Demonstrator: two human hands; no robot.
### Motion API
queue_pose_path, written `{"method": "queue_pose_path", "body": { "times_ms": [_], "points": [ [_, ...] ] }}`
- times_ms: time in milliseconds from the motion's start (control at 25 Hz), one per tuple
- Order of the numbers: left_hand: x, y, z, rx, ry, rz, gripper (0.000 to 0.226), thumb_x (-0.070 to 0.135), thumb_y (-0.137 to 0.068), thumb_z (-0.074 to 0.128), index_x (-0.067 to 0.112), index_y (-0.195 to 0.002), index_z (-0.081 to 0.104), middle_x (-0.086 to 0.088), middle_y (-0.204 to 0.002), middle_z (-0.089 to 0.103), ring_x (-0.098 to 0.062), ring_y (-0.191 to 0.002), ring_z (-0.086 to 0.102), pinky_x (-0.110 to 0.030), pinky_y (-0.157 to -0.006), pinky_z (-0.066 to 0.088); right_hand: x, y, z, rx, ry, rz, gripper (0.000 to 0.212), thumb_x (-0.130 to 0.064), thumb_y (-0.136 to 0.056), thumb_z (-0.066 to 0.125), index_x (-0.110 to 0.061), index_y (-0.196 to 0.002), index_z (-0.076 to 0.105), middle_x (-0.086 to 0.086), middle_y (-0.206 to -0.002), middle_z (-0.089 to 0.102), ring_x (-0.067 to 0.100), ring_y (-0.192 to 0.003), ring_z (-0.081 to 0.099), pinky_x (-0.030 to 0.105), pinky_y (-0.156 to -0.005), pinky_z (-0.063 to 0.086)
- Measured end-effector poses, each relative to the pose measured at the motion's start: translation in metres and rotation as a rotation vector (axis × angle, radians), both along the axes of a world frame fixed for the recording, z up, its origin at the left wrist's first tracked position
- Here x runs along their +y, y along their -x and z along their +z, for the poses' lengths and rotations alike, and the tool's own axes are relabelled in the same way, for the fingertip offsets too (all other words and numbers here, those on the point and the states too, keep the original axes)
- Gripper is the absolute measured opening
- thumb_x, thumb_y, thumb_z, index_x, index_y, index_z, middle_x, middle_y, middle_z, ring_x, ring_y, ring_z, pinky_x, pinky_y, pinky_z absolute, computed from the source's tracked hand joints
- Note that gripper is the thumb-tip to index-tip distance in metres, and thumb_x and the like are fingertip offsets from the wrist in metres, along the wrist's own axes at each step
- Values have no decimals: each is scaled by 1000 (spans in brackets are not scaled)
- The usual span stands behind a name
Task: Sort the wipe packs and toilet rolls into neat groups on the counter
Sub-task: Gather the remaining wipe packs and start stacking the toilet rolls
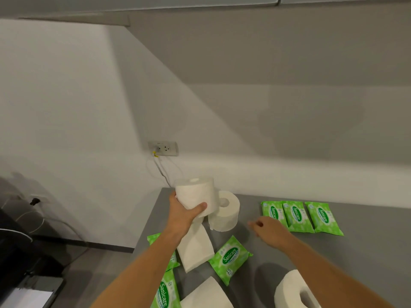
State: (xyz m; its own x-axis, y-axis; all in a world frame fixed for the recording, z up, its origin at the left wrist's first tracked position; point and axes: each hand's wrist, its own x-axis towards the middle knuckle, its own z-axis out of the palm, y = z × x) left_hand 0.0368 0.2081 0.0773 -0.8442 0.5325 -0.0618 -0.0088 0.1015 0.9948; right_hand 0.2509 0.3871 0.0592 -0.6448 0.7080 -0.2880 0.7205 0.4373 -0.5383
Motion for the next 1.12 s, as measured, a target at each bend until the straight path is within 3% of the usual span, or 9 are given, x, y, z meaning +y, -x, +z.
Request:
{"method": "queue_pose_path", "body": {
  "times_ms": [120, 280, 440, 680, 840, 960, 1120],
  "points": [
    [8, 29, -10, 40, 5, 69, 105, 7, -63, 95, 17, -144, 30, 3, -128, 47, -21, -121, 52, -35, -96, 46, 7, 4, -14, -25, 11, -12, 42, -54, -94, 53, -17, -76, 55, 11, -87, 73, 17, -66, 57, 33, -70, 50],
    [18, 56, -28, 104, 48, 126, 115, 19, -57, 98, 24, -147, 28, 1, -140, 44, -24, -132, 48, -46, -113, 44, 15, 5, -35, -56, 39, -29, 41, -53, -93, 56, -15, -80, 58, 4, -78, 68, 14, -63, 56, 29, -64, 45],
    [25, 66, -48, 154, 48, 129, 114, 31, -54, 97, 37, -144, 27, 6, -145, 40, -16, -132, 45, -39, -112, 41, 22, 2, -49, -99, 45, -26, 39, -53, -93, 56, -18, -76, 55, -3, -71, 60, 13, -64, 54, 29, -61, 41],
    [20, 63, -72, 107, 50, 85, 119, 28, -53, 99, 39, -147, 27, 12, -148, 39, -15, -137, 43, -38, -114, 40, 26, 5, -60, -126, 53, -15, 38, -52, -93, 56, -20, -74, 53, -4, -69, 57, 13, -65, 54, 28, -60, 39],
    [6, 62, -63, 113, 106, 32, 116, 23, -57, 99, 30, -150, 29, 7, -149, 42, -19, -140, 43, -47, -118, 39, 17, 9, -57, -118, 60, 2, 38, -51, -93, 57, -17, -76, 55, -2, -71, 58, 14, -65, 54, 29, -61, 40],
    [-6, 56, -53, 118, 291, -17, 114, 30, -65, 96, 24, -156, 26, -6, -153, 36, -27, -143, 37, -52, -119, 36, 6, 12, -48, -93, 63, 34, 38, -48, -94, 57, -16, -75, 54, -1, -69, 55, 16, -65, 52, 31, -61, 39],
    [-30, 43, -49, 65, 495, -178, 84, 41, -82, 82, 12, -150, 42, -12, -149, 52, -31, -136, 51, -50, -114, 43, -13, 11, -34, -54, 66, 45, 39, -48, -94, 57, -18, -70, 49, -4, -63, 53, 12, -60, 50, 28, -58, 37]
  ]
}}
